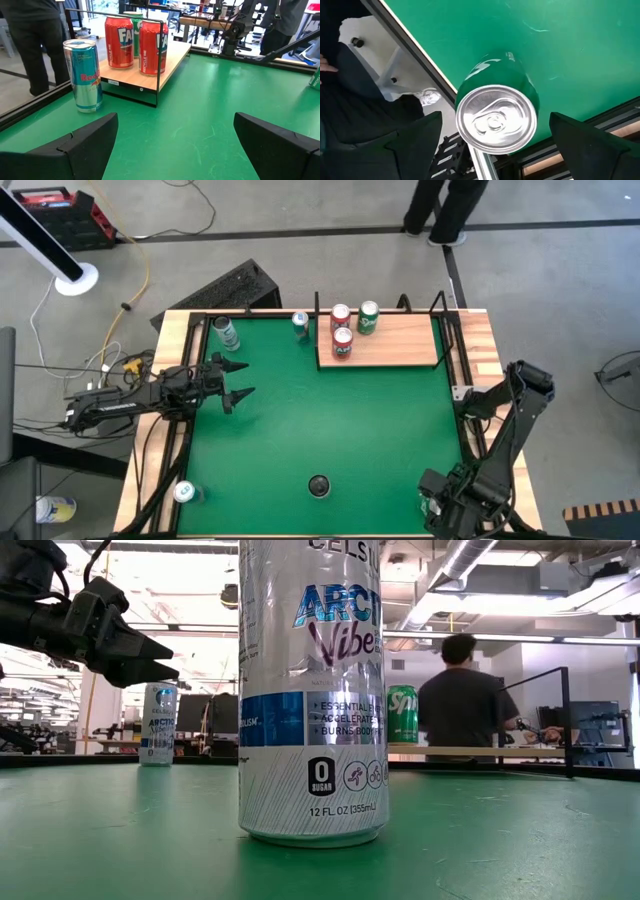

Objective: Place canned beverage on shelf
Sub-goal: Put the green soda can on the shelf aligned with the other green soda can

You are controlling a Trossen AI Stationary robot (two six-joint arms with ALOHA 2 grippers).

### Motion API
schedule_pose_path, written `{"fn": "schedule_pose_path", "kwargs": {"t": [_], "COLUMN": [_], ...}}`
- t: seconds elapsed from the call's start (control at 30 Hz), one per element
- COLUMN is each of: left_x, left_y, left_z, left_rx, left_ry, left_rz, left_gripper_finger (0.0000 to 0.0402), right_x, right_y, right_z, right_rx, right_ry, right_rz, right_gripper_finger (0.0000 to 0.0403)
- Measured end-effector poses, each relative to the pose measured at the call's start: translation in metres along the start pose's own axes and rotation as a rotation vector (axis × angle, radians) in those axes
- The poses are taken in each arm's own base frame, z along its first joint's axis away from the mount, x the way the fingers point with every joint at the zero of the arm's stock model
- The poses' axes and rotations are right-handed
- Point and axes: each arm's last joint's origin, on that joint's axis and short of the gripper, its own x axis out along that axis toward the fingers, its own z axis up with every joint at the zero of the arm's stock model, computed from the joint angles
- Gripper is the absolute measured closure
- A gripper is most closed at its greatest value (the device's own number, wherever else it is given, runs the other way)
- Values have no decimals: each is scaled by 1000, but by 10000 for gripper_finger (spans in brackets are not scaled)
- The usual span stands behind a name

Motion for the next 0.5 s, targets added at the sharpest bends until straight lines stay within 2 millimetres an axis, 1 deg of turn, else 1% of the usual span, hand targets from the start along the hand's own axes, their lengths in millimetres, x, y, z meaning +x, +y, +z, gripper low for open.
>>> {"fn": "schedule_pose_path", "kwargs": {"t": [0.27,0.5], "left_x": [0,0], "left_y": [0,0], "left_z": [0,0], "left_rx": [0,0], "left_ry": [0,0], "left_rz": [0,0], "left_gripper_finger": [20,20], "right_x": [1,1], "right_y": [1,1], "right_z": [0,1], "right_rx": [-1,1], "right_ry": [-2,-50], "right_rz": [10,12], "right_gripper_finger": [9,9]}}
